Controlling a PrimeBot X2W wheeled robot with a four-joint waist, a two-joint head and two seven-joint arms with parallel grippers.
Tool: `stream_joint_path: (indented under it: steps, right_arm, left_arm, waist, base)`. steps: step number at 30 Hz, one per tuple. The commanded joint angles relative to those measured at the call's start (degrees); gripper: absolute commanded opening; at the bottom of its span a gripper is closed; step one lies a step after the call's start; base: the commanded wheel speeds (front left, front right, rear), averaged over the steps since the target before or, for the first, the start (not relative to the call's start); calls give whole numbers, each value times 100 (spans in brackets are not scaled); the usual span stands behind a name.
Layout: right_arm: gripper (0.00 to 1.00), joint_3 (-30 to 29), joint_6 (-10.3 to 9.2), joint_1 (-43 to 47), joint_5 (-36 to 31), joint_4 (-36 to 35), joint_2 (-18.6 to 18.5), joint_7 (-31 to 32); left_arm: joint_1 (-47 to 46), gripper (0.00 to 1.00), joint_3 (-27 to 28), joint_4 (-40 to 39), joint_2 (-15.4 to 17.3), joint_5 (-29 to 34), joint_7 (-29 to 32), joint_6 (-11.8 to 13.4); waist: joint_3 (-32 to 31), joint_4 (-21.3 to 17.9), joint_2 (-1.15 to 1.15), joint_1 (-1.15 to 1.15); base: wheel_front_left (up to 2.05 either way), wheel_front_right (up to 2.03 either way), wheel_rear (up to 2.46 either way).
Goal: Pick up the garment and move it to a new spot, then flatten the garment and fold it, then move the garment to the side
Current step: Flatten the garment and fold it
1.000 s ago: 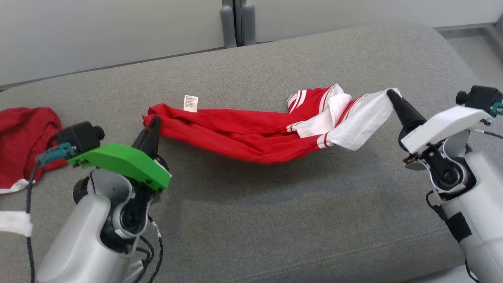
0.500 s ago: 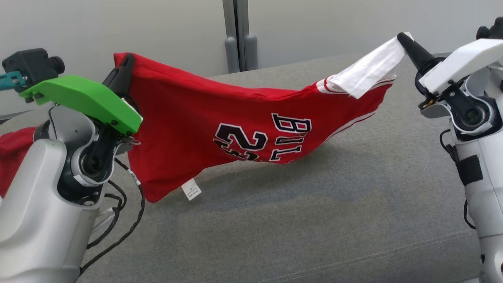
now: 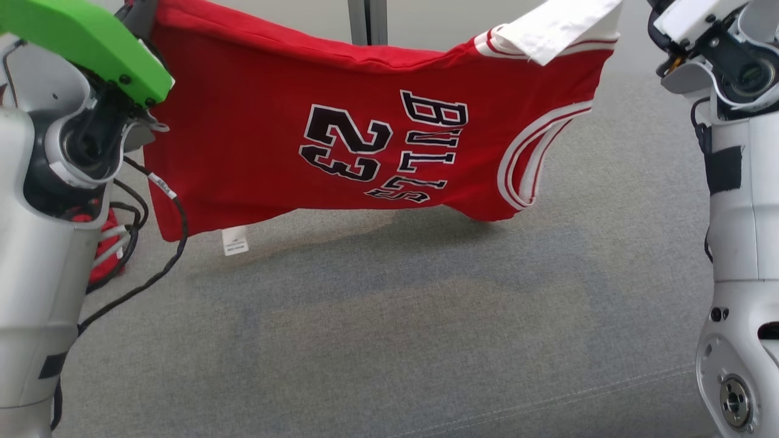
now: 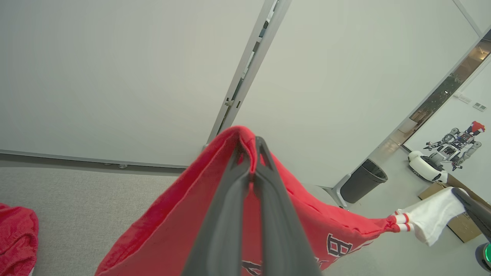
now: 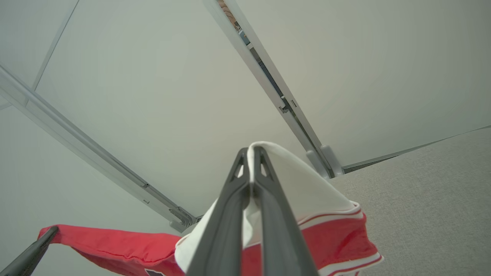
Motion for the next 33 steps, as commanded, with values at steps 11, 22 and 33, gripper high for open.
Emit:
stream_joint_path:
  steps: [11, 22, 33]
  right_arm:
    - [0, -408, 2, -947, -1541, 222, 256, 1362]
    - [0, -694, 2, -1544, -1984, -44, 309, 1870]
    - [0, -865, 2, -2131, -2301, -154, 347, 1650]
  left_arm:
    - [-995, 0, -774, 805, 465, 453, 1150, -285]
    - [-1637, 0, -485, 760, 295, 162, 1222, -385]
    - [-2450, 0, -705, 1097, 46, 564, 1089, -349]
  waist:
    - [13, 16, 0, 0]
    - [15, 98, 0, 0]
    - [787, 50, 0, 0]
  base:
    - [0, 0, 0]
    - [0, 0, 0]
    - [0, 0, 0]
